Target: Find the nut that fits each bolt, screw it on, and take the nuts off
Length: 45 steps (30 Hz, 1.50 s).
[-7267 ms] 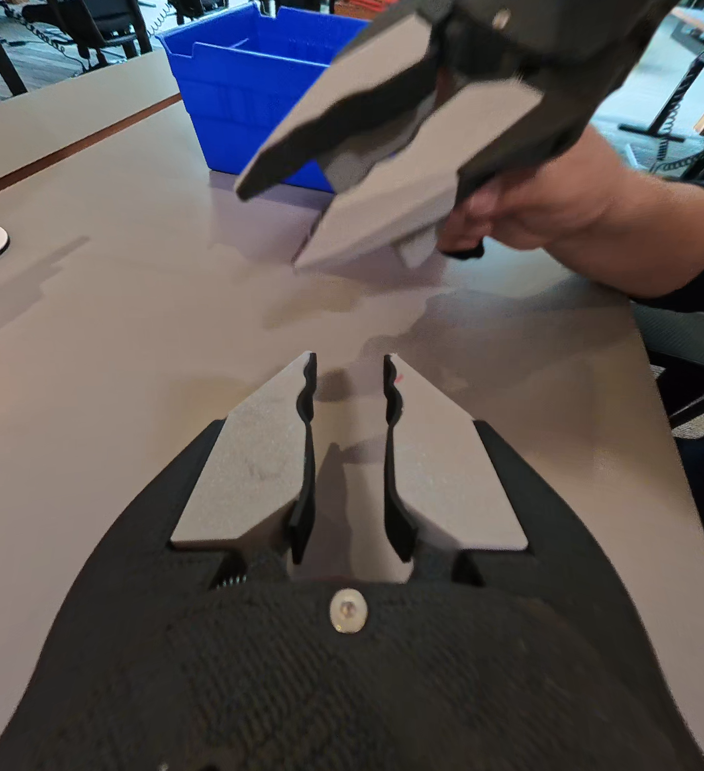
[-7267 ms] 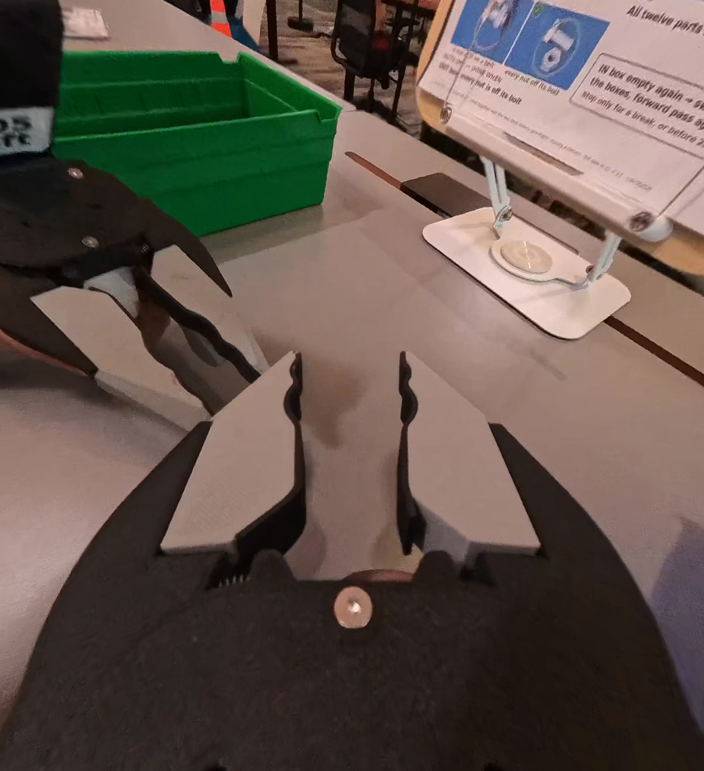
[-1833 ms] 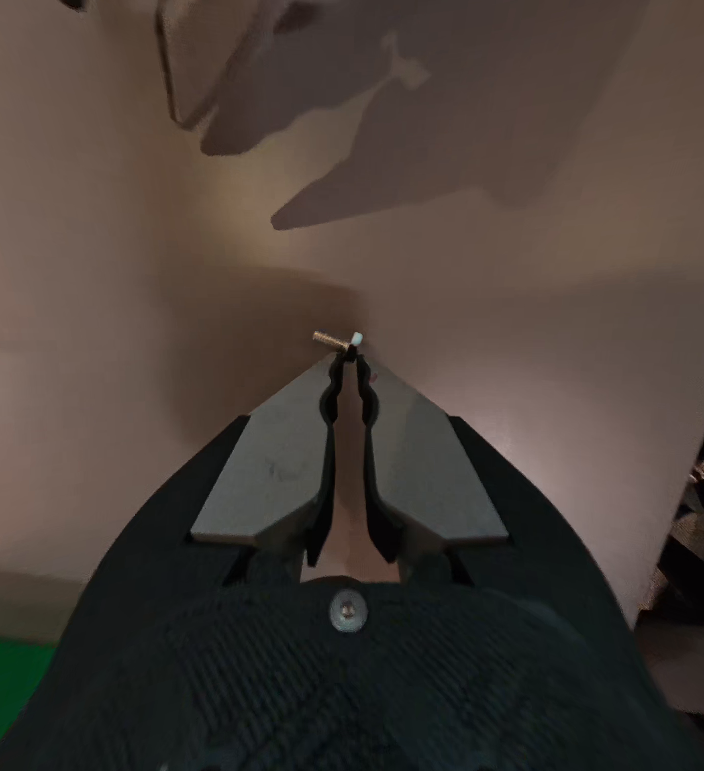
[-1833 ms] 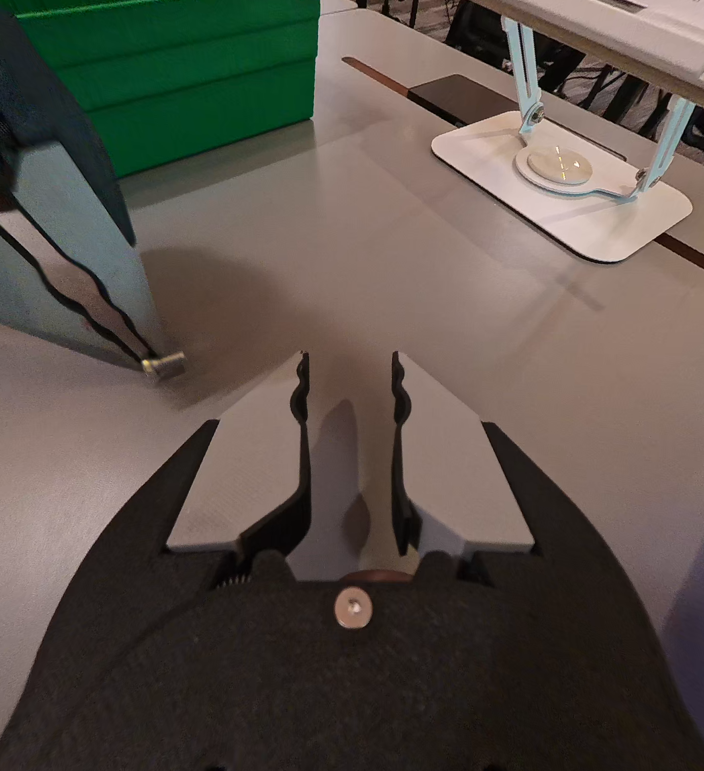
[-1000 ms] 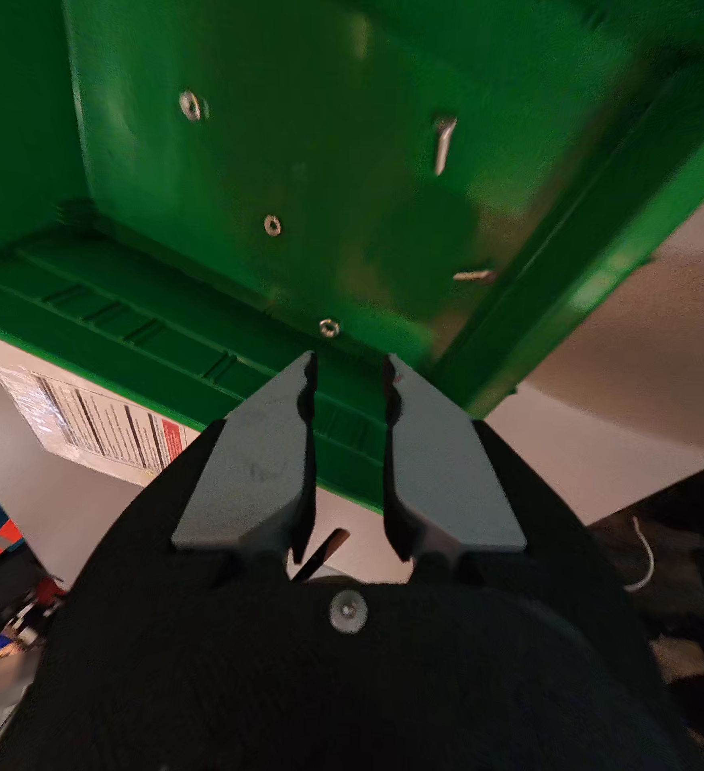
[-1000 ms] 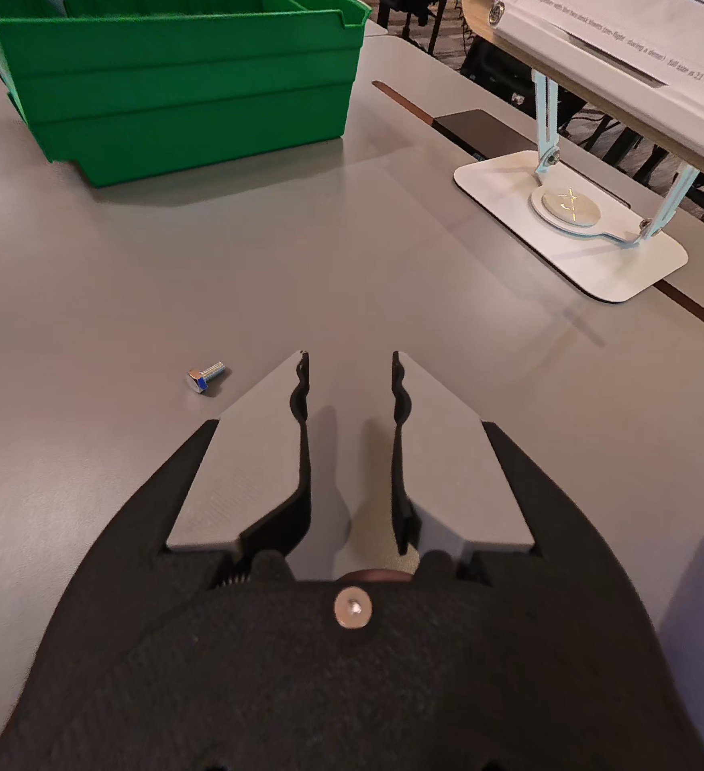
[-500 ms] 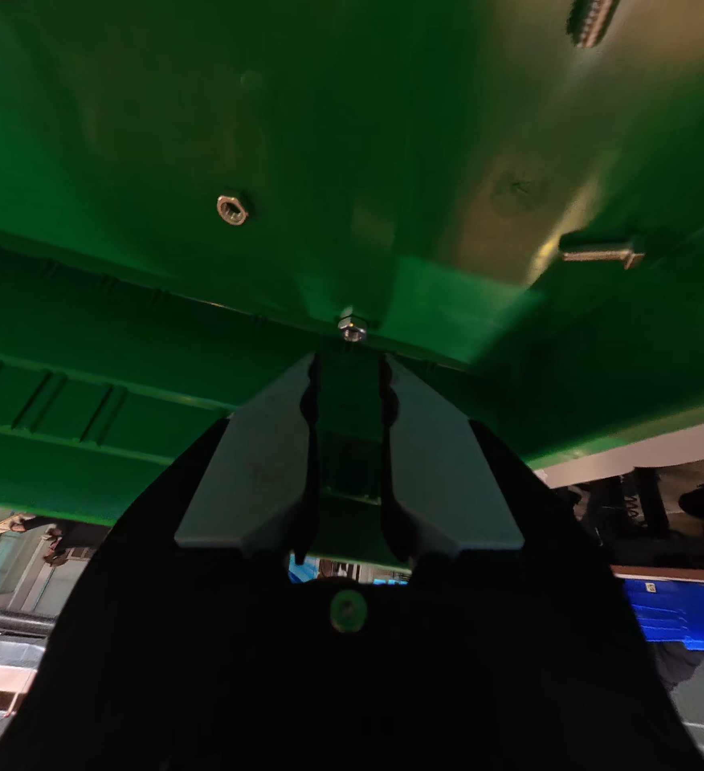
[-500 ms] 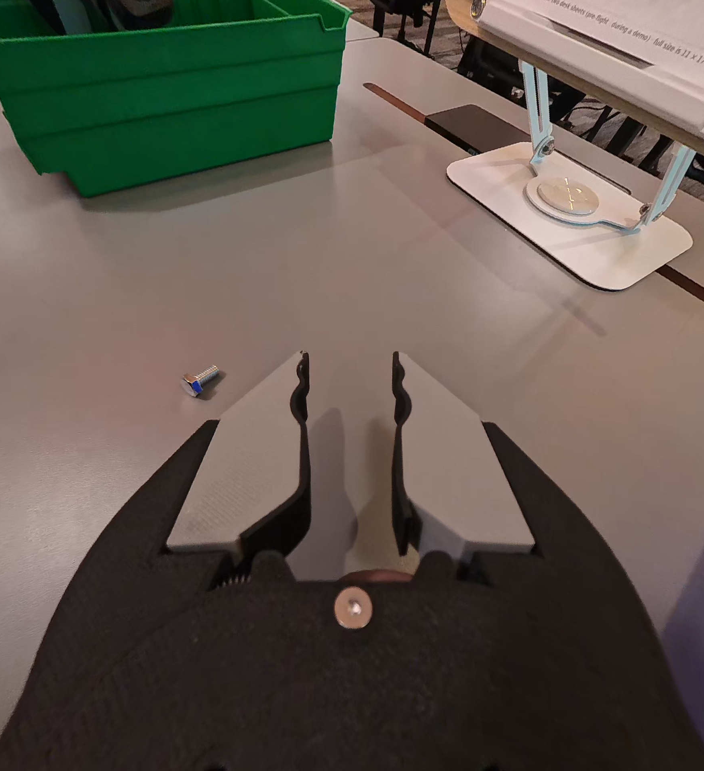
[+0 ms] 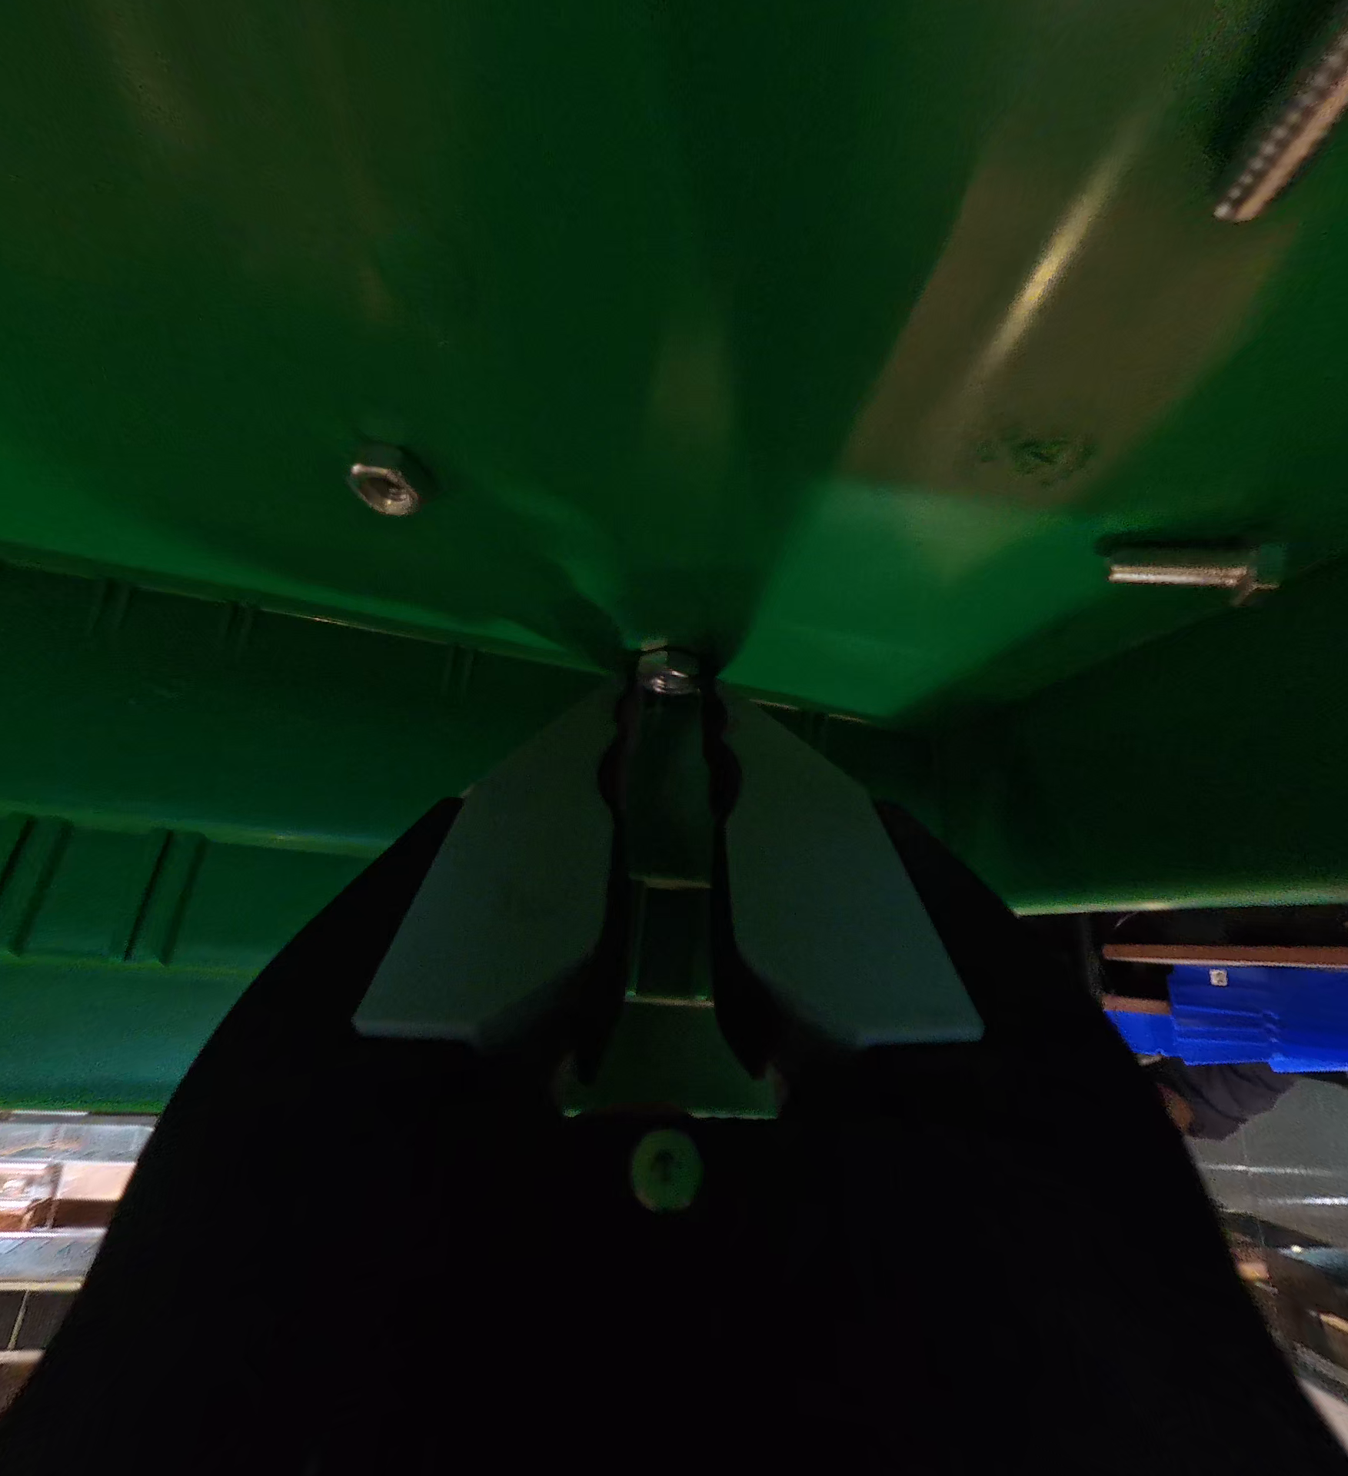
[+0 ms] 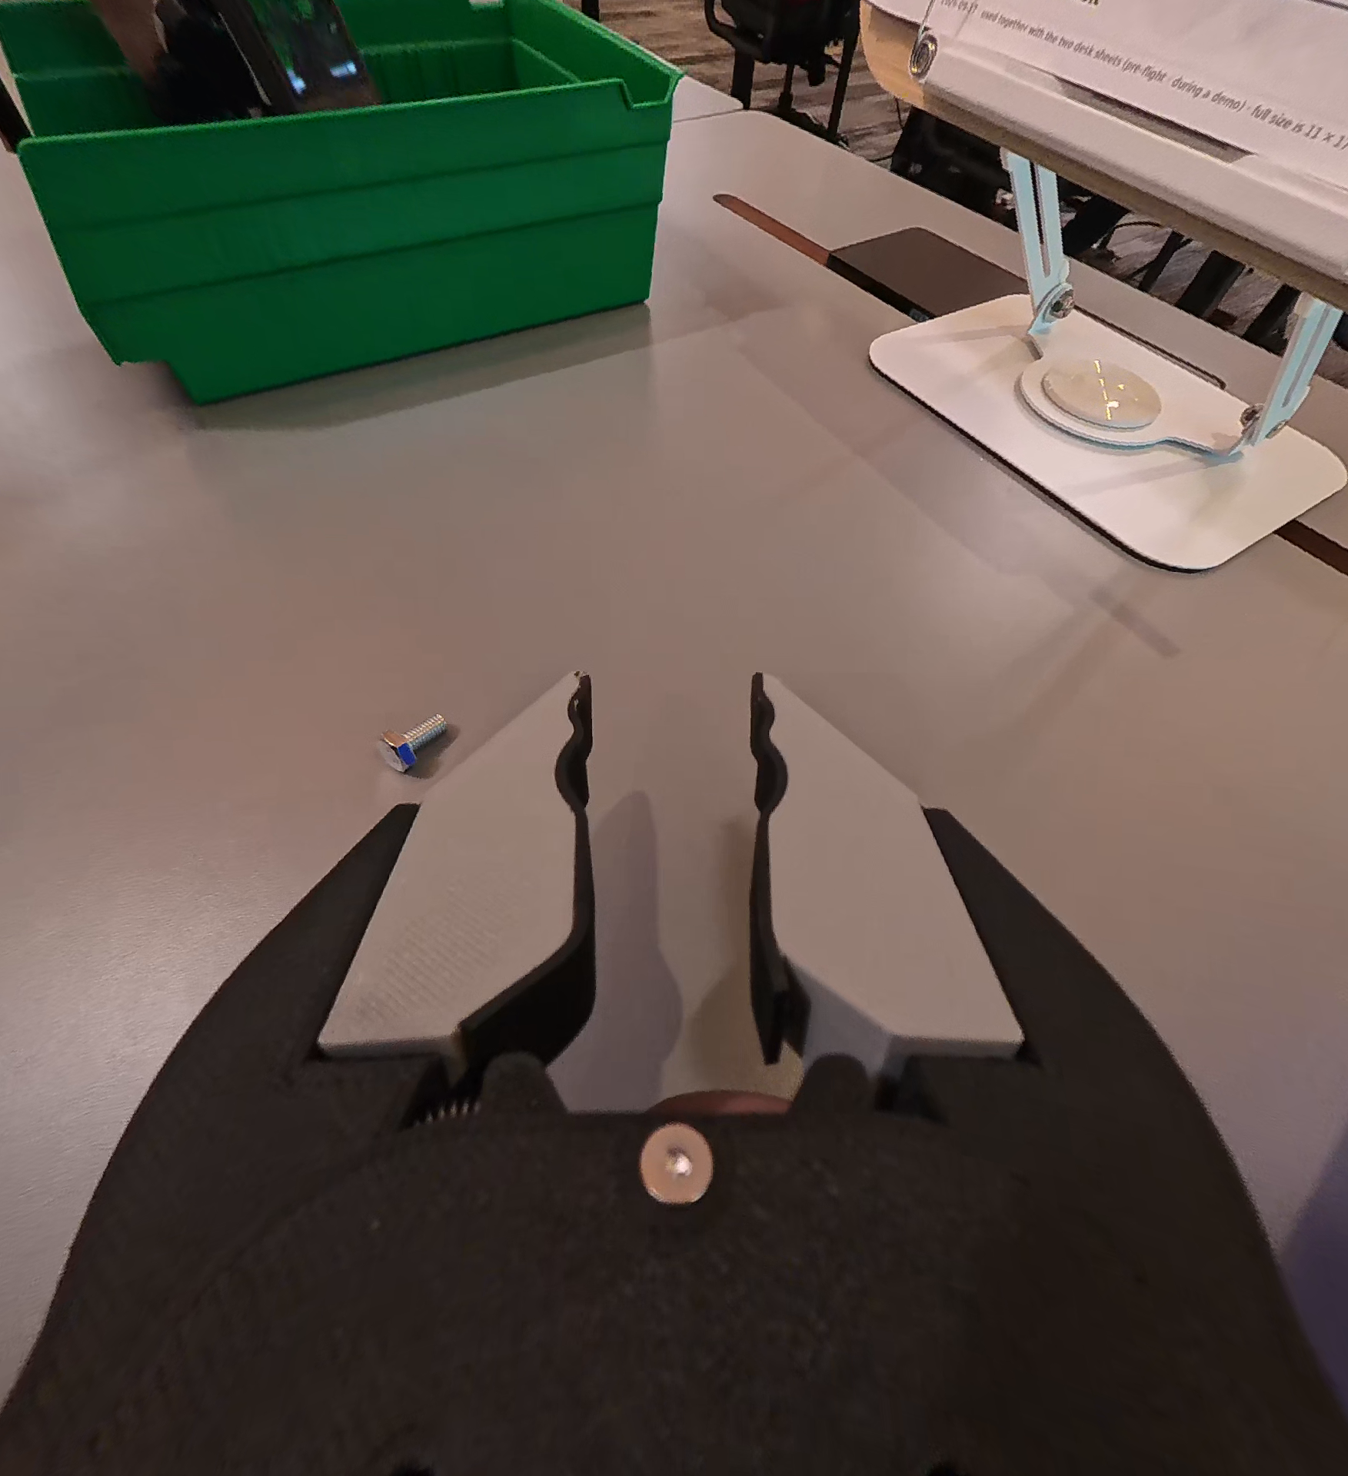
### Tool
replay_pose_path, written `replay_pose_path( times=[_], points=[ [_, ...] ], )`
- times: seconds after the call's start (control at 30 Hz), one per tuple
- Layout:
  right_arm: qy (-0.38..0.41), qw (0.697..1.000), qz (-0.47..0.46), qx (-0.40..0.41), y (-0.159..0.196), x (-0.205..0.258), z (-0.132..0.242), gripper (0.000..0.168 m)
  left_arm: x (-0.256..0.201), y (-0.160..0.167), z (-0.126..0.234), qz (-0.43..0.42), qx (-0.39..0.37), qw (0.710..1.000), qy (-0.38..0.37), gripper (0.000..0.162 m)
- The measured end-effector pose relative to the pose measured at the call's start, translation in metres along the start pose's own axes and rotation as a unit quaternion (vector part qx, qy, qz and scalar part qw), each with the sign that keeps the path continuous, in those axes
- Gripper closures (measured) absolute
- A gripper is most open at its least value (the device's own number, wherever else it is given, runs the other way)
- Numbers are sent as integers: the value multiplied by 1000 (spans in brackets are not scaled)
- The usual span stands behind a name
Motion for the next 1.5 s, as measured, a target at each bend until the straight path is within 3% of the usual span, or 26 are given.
replay_pose_path(
  times=[0.13,0.37,0.5,0.63,0.87,1.0,1.1,1.3,1.5],
  points=[
    [1,1000,1,-3,-2,0,2,132,0,0,0,-12,9,1000,-6,150],
    [-5,1000,5,-6,-3,4,3,132,-1,11,22,42,-76,995,-52,150],
    [0,1000,13,-3,-3,4,2,132,-1,25,71,83,-162,977,-112,150],
    [4,1000,12,-2,-2,2,1,132,-17,20,151,88,-245,945,-197,150],
    [38,999,8,-3,1,-15,3,135,-95,-122,260,-93,-364,891,-254,150],
    [66,998,-3,-17,-1,-29,12,136,-124,-212,284,-172,-412,868,-216,150],
    [88,996,-10,-24,-2,-39,18,138,-141,-262,289,-210,-420,861,-194,150],
    [105,994,-26,-15,1,-48,22,138,-163,-307,289,-249,-429,854,-156,150],
    [108,994,-25,-15,-1,-49,26,138,-155,-309,287,-220,-459,846,-160,149]
  ],
)
Point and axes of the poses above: each gripper's, where its closed fingertips meet, z back along the fingers, y out of its underside, x = y × z across the jaws, the point moved 4 cm from there along z, back along the fingers, and after that the axes turned 2 degrees about x, right-handed, at the moved point
